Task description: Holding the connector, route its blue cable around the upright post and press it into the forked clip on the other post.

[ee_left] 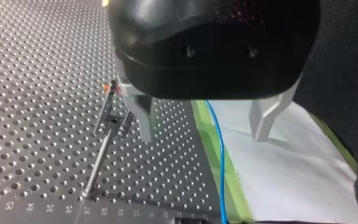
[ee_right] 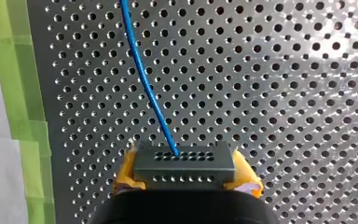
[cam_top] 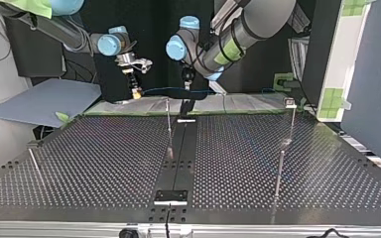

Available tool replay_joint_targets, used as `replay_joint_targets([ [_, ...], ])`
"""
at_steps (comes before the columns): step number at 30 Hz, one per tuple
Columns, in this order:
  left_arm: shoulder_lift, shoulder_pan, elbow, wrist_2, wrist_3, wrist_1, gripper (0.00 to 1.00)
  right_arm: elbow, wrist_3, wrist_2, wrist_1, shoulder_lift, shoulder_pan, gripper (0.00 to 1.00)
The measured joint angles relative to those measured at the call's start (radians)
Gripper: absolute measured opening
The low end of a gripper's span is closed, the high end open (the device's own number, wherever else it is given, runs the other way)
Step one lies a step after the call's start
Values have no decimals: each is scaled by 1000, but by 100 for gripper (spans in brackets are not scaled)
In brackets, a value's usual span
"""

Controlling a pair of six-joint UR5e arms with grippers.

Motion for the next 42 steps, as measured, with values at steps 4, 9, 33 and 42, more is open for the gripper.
replay_joint_targets([
  [4, 0, -4, 0, 1, -5, 4, 99, 5, 0, -4, -3, -3, -1, 0],
  [9, 0, -8, 0, 5, -22, 21, 99, 25, 1, -13, -24, -9, -3, 0],
  [33, -35, -13, 0, 25, -67, 81, 99, 71, 27, -31, -72, -53, -12, 0],
  [42, -37, -17, -1, 28, -97, 122, 99, 71, 33, -28, -75, -54, -12, 0],
])
